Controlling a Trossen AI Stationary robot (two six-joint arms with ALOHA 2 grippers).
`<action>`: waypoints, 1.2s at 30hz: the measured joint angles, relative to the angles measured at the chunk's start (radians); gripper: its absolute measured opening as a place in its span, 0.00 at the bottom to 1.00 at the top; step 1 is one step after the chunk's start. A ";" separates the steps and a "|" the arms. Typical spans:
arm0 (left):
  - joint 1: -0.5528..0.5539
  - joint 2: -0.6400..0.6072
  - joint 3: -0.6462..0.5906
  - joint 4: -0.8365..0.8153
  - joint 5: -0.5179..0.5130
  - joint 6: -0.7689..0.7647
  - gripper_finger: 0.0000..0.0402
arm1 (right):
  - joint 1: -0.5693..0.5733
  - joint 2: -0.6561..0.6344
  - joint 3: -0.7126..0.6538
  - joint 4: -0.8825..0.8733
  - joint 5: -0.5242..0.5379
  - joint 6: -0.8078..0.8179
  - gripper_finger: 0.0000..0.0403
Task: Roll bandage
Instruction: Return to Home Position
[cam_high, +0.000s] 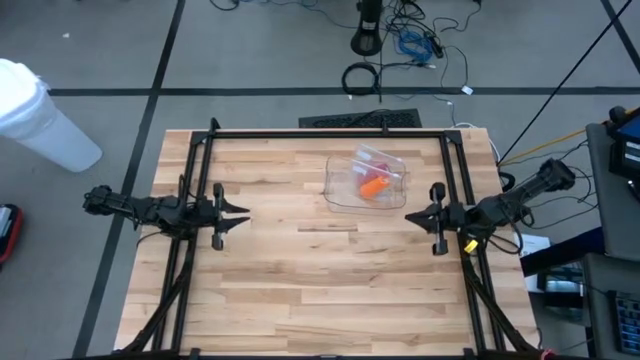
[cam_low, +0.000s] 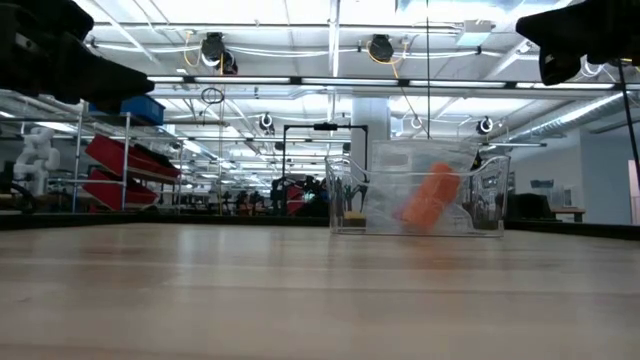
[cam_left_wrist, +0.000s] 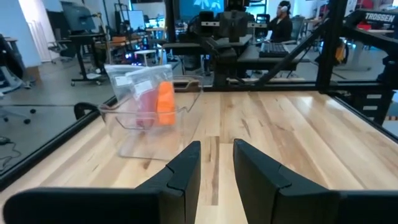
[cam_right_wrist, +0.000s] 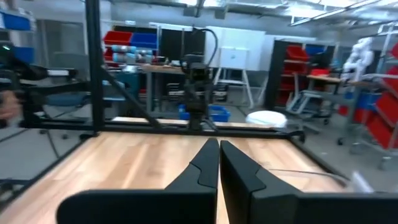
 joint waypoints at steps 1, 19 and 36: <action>0.000 0.000 0.000 0.000 0.000 0.000 0.25 | -0.008 -0.003 0.000 -0.001 0.002 -0.016 0.00; 0.053 0.000 -0.028 0.097 -0.019 0.070 0.25 | -0.405 0.048 0.000 0.067 -0.358 0.038 0.00; 0.062 0.003 -0.028 0.095 -0.024 0.030 0.25 | -0.471 -0.178 -0.013 -0.119 -0.464 0.054 0.00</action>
